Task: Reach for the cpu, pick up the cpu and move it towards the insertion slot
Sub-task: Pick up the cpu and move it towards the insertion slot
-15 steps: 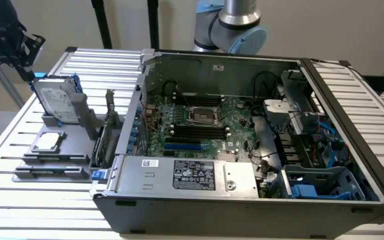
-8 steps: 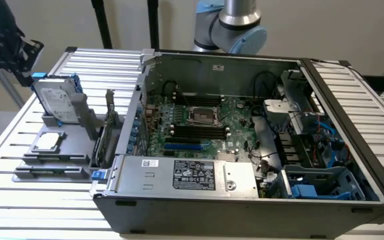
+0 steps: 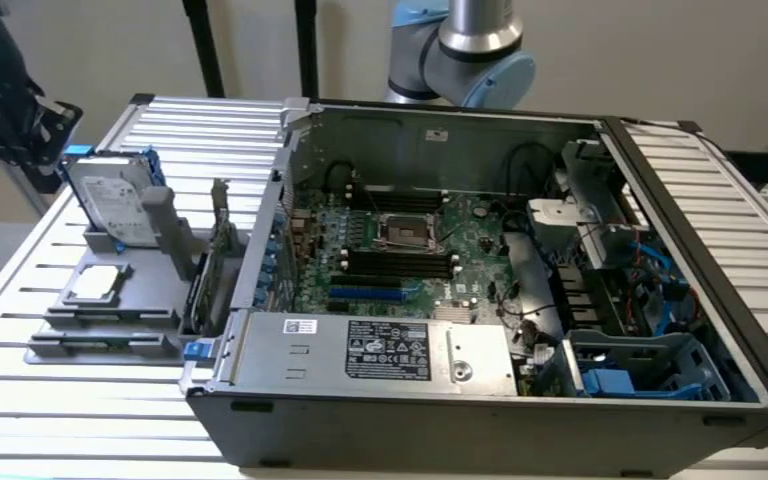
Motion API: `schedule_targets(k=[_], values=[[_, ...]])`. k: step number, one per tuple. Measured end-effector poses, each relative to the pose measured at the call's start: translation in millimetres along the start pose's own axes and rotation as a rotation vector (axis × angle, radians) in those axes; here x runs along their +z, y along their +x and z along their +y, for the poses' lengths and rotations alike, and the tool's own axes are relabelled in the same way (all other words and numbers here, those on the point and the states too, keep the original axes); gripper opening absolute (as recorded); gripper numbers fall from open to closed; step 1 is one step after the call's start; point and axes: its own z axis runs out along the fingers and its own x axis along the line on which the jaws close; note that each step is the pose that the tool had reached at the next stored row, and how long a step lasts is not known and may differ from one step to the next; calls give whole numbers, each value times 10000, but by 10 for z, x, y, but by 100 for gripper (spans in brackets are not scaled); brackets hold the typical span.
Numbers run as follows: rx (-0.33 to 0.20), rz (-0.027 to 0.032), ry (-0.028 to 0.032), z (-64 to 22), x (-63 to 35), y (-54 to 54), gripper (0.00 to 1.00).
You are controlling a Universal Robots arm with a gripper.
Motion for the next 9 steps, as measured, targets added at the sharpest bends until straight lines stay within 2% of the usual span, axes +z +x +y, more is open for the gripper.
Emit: schedule_targets(k=[4,9], values=[[-3,4,22,-3,60,63,11],[-12,4,101,-3,112,188,11]])
